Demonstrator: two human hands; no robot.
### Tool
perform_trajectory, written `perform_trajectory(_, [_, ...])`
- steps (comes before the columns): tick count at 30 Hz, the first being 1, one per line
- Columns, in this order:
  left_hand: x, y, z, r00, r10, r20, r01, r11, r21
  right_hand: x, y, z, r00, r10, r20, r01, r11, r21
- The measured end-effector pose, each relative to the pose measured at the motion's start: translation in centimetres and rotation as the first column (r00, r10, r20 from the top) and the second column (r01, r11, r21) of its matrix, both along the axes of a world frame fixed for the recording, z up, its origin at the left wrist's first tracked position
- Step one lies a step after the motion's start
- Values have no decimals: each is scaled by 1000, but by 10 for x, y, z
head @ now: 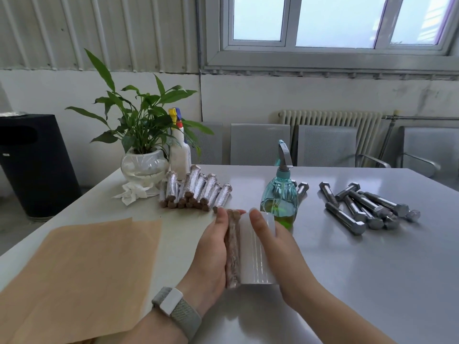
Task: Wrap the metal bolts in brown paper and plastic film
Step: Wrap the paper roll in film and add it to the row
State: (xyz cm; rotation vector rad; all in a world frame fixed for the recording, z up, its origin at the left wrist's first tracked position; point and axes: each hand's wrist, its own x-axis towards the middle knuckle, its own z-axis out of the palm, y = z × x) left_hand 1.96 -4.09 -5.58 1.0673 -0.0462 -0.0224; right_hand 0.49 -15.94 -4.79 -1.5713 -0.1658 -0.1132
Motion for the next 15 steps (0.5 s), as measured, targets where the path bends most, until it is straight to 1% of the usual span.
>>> perform_trajectory(2, [1,1,0,996,57,73,-64,993,102,2,-3,1,1000,5,-25,-5,1000,16])
perform_trajectory(4, [1,2,0,987,78,140,-106,974,200,3,-6,1,999,-1,-35,2,1000,9])
perform_trajectory(7, [2,3,-3,966,139,219,-203,931,303,2,-7,0,1000,-11,2,11,1000,1])
perform_trajectory(8, [1,2,-3,955,166,246,-238,923,303,2,-6,-1,1000,-23,11,23,1000,-8])
perform_trajectory(10, [-1,0,-2,940,208,272,-278,927,251,1,-1,-4,998,-56,19,57,998,-30])
perform_trajectory(11, [-1,-1,-1,943,204,262,-260,944,204,0,3,-5,997,-74,12,74,997,-18])
perform_trajectory(13, [-3,-1,-2,965,145,217,-169,981,94,-1,8,-8,991,-137,-3,137,991,8])
perform_trajectory(14, [-4,-1,-3,975,105,197,-119,991,61,-3,10,-8,984,-180,8,180,984,-16])
perform_trajectory(15, [-6,-2,-4,982,59,178,-70,996,53,-4,11,-7,976,-215,38,217,973,-77])
